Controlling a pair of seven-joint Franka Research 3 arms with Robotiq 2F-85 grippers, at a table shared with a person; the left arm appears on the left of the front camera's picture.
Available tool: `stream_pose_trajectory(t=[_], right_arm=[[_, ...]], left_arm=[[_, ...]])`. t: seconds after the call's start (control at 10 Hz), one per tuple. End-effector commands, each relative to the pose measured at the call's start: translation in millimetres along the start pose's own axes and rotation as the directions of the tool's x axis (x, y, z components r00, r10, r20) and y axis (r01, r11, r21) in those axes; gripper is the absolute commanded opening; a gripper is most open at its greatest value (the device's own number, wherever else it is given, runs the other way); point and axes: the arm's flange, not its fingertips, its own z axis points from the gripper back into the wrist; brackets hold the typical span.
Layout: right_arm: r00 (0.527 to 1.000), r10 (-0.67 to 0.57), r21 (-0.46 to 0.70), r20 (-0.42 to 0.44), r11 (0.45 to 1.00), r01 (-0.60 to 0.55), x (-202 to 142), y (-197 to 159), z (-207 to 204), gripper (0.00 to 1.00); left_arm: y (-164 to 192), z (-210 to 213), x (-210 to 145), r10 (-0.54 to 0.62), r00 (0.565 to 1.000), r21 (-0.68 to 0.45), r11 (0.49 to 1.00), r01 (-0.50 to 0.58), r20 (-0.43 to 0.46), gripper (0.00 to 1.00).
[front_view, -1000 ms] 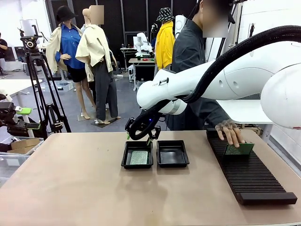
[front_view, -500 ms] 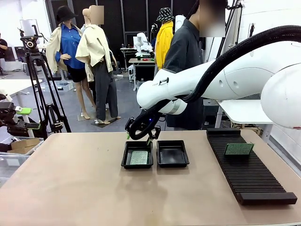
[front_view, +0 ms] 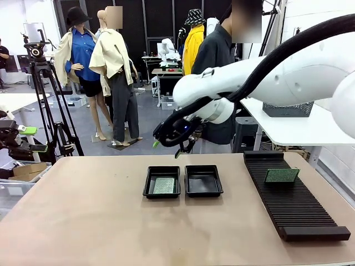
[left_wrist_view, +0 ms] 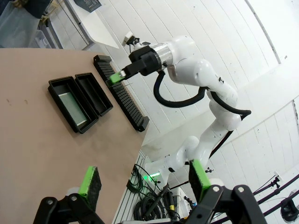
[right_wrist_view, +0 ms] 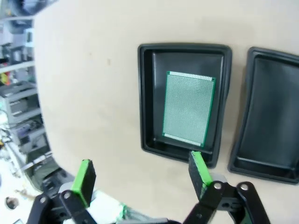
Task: Inspect and transfer BCBs to ESD trays.
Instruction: Pick up the ESD tray and place it on the left side of the table.
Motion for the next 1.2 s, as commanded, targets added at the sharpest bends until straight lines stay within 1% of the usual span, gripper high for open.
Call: stream_pose_trajectory(t=[0.0, 0.2, 0.3, 0.5, 0.8, 1.1], right_arm=[[1.0, -0.015, 0.09, 0.01, 0.996, 0.014, -15, -32, 40, 1.0], [0.999, -0.042, 0.149, 0.023, 0.988, 0.039, -14, -53, 68, 1.0], [0.996, -0.073, 0.177, 0.043, 0.982, 0.064, -10, -69, 82, 1.0], [0.992, -0.112, 0.22, 0.064, 0.971, 0.096, -11, -95, 100, 1.0], [0.981, -0.158, 0.324, 0.115, 0.939, 0.113, -17, -136, 135, 1.0], [0.968, -0.207, 0.401, 0.138, 0.906, 0.137, -23, -178, 162, 1.0]], left_arm=[[-2, 1, 0, 0.004, 1.0, -0.002, 1.0, -0.004, 0.004, 1.0], [-2, 1, 0, 0.004, 1.0, -0.002, 1.0, -0.004, 0.004, 1.0], [-2, 1, 0, 0.004, 1.0, -0.002, 1.0, -0.004, 0.004, 1.0], [-2, 1, 0, 0.004, 1.0, -0.002, 1.0, -0.004, 0.004, 1.0], [-2, 1, 0, 0.004, 1.0, -0.002, 1.0, -0.004, 0.004, 1.0], [-2, 1, 0, 0.004, 1.0, -0.002, 1.0, -0.004, 0.004, 1.0]])
